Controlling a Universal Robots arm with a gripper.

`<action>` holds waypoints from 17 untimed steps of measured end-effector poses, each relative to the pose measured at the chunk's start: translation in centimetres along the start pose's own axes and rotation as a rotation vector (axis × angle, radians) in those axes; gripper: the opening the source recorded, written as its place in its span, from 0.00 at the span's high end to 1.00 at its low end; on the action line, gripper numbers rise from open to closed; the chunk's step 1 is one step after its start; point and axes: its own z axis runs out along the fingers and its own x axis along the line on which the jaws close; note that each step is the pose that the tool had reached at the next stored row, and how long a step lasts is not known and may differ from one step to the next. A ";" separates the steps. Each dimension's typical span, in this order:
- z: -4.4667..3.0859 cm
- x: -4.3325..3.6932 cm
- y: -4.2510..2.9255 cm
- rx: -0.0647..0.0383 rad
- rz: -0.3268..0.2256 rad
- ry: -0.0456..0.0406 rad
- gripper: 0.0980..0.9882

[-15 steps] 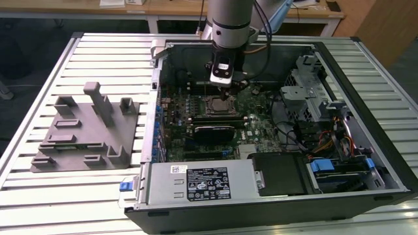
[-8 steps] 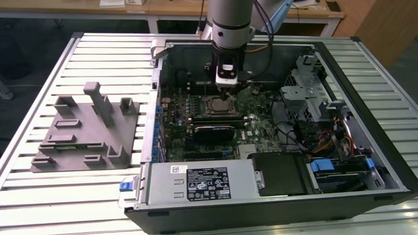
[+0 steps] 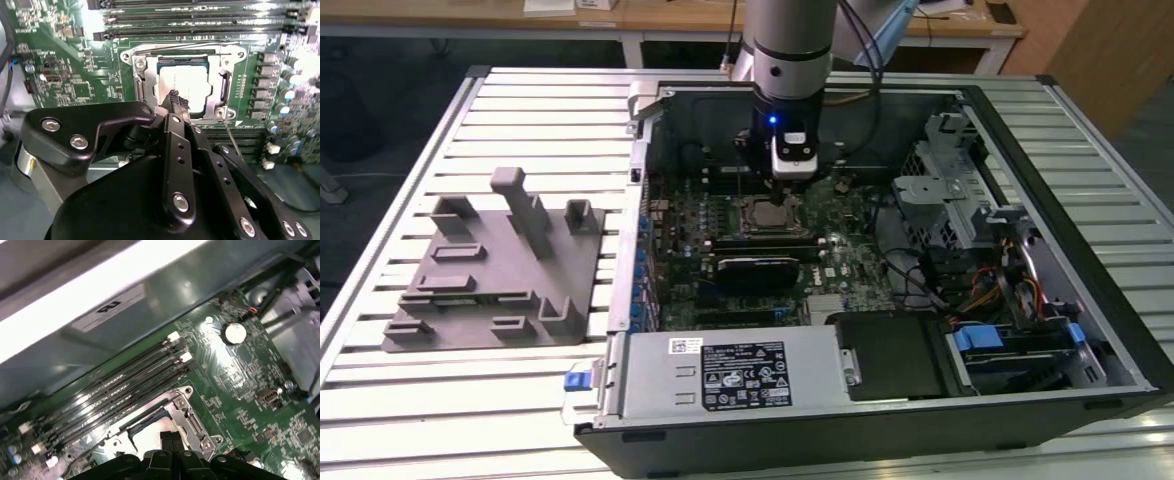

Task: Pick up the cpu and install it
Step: 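Close the cpu cover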

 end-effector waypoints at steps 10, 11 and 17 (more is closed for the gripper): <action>0.05 0.04 -0.03 0.001 -0.170 -0.0011 0.99; 0.06 0.05 -0.03 0.001 -0.187 -0.0012 0.99; 0.19 0.07 -0.04 0.002 -0.283 -0.0008 0.99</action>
